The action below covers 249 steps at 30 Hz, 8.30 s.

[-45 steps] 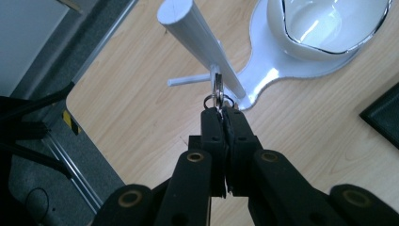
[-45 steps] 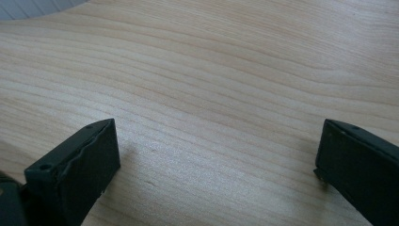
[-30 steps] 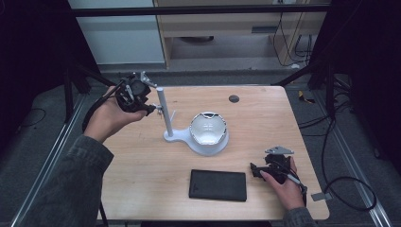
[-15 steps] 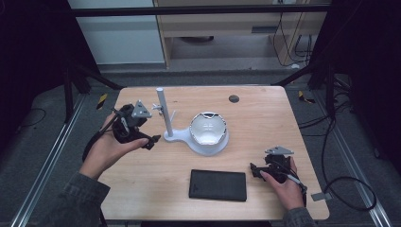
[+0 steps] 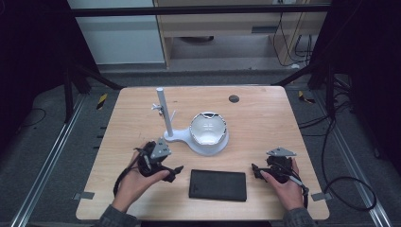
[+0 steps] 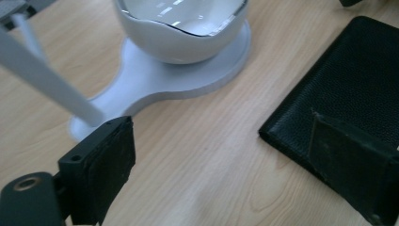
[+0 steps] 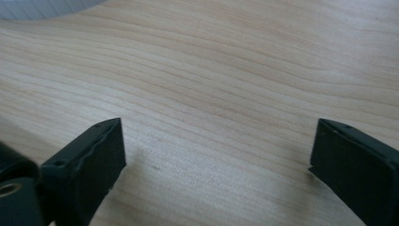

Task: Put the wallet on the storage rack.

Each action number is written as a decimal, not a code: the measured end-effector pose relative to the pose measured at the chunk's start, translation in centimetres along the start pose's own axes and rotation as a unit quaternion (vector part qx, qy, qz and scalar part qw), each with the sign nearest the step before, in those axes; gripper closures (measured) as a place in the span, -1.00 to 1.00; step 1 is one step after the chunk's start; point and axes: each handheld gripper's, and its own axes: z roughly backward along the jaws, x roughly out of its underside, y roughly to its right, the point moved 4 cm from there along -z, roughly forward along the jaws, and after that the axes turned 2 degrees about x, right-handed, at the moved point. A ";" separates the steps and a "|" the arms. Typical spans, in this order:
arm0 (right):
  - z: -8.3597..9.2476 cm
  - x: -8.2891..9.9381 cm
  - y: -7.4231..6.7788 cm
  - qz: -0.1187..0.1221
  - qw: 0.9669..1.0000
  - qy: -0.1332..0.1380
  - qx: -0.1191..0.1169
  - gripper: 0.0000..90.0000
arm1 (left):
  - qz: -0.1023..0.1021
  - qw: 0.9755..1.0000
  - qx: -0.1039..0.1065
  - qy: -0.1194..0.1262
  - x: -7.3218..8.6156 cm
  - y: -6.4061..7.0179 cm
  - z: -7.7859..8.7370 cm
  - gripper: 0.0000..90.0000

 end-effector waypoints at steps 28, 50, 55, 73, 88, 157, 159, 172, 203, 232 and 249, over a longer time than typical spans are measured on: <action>4.2 0.8 -1.6 0.075 0.995 0.056 -0.018 0.14 | -0.008 0.988 0.111 -0.108 4.6 5.5 -1.5 0.99; 4.2 0.7 -2.0 0.085 0.995 0.054 -0.023 0.09 | -0.031 0.985 0.116 -0.126 4.8 6.4 -2.2 1.00; 4.2 0.6 -2.3 0.089 0.994 0.057 -0.027 0.09 | -0.030 0.985 0.121 -0.122 4.8 6.4 -2.3 0.99; 5.2 -0.6 -8.8 0.147 0.979 0.067 -0.129 -0.32 | 0.008 0.990 0.123 -0.069 4.3 5.5 -1.8 0.97; 5.1 -0.6 -13.7 0.189 0.963 0.051 -0.186 -0.77 | 0.040 0.992 0.109 -0.053 2.9 4.9 -3.2 0.89; 2.8 -3.4 -14.6 0.337 0.938 0.019 -0.074 0.80 | 0.051 0.994 0.091 -0.045 -0.5 2.8 -2.4 -0.39; 2.9 -3.5 -14.6 0.340 0.937 0.021 -0.074 0.83 | 0.047 0.994 0.087 -0.036 -0.6 2.6 -2.3 -0.58; 4.7 -4.6 -10.7 0.267 0.955 0.088 -0.093 0.87 | 0.021 0.996 0.076 -0.038 -2.7 1.6 -2.3 -0.75; 6.7 -5.9 -8.3 0.192 0.956 0.185 -0.120 0.87 | 0.008 0.992 0.113 -0.052 -5.6 0.9 -4.5 -0.74; 7.3 -3.6 -6.8 0.182 0.953 0.181 -0.162 0.60 | 0.019 0.978 0.194 -0.074 -11.5 2.9 -2.5 0.79; 4.2 -0.2 -5.5 0.151 0.971 0.068 -0.170 -0.70 | 0.009 0.986 0.156 -0.057 -14.5 1.8 0.2 0.80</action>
